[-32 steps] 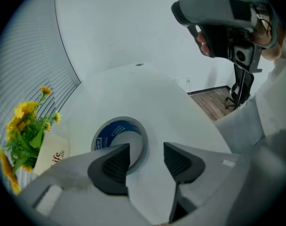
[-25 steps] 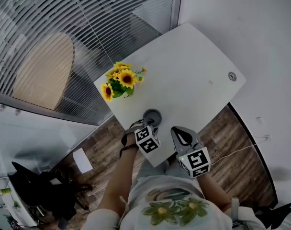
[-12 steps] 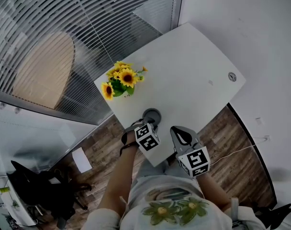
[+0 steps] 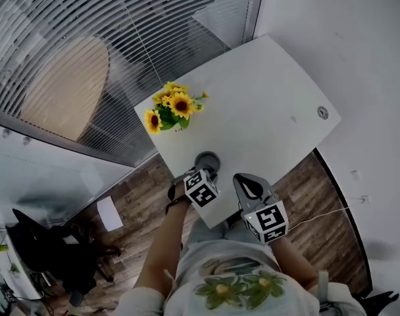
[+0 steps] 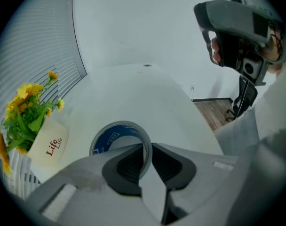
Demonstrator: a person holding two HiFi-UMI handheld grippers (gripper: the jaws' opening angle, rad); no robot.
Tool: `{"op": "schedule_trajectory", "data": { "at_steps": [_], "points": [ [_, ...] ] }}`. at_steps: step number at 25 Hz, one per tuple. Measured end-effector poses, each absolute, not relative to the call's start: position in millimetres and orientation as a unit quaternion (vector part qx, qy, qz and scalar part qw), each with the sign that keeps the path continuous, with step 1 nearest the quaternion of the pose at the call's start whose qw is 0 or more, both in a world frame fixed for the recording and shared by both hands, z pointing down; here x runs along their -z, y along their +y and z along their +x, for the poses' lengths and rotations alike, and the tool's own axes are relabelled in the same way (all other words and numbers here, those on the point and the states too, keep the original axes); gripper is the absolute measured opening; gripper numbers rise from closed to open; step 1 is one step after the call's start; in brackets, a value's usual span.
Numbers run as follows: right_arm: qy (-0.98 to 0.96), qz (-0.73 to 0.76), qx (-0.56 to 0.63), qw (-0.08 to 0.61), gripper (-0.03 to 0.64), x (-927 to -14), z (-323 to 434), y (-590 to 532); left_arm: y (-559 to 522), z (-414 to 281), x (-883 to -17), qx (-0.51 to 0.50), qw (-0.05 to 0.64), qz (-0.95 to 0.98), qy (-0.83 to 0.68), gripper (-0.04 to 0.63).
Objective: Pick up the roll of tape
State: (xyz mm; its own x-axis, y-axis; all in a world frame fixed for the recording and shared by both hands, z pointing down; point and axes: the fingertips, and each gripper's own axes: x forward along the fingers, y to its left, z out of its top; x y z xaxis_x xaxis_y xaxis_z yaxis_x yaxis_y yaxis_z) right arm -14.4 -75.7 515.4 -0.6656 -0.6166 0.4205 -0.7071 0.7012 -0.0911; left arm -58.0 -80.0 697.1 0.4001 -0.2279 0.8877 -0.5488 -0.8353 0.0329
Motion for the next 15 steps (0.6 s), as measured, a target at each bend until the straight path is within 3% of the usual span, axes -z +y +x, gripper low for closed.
{"op": "schedule_trajectory", "data": {
  "at_steps": [15],
  "points": [
    [-0.928,0.298,-0.107,0.195,0.002,-504.7,-18.4,-91.0,-87.3,-66.1,-666.5,-0.407,0.241,0.812,-0.341,0.063]
  ]
}}
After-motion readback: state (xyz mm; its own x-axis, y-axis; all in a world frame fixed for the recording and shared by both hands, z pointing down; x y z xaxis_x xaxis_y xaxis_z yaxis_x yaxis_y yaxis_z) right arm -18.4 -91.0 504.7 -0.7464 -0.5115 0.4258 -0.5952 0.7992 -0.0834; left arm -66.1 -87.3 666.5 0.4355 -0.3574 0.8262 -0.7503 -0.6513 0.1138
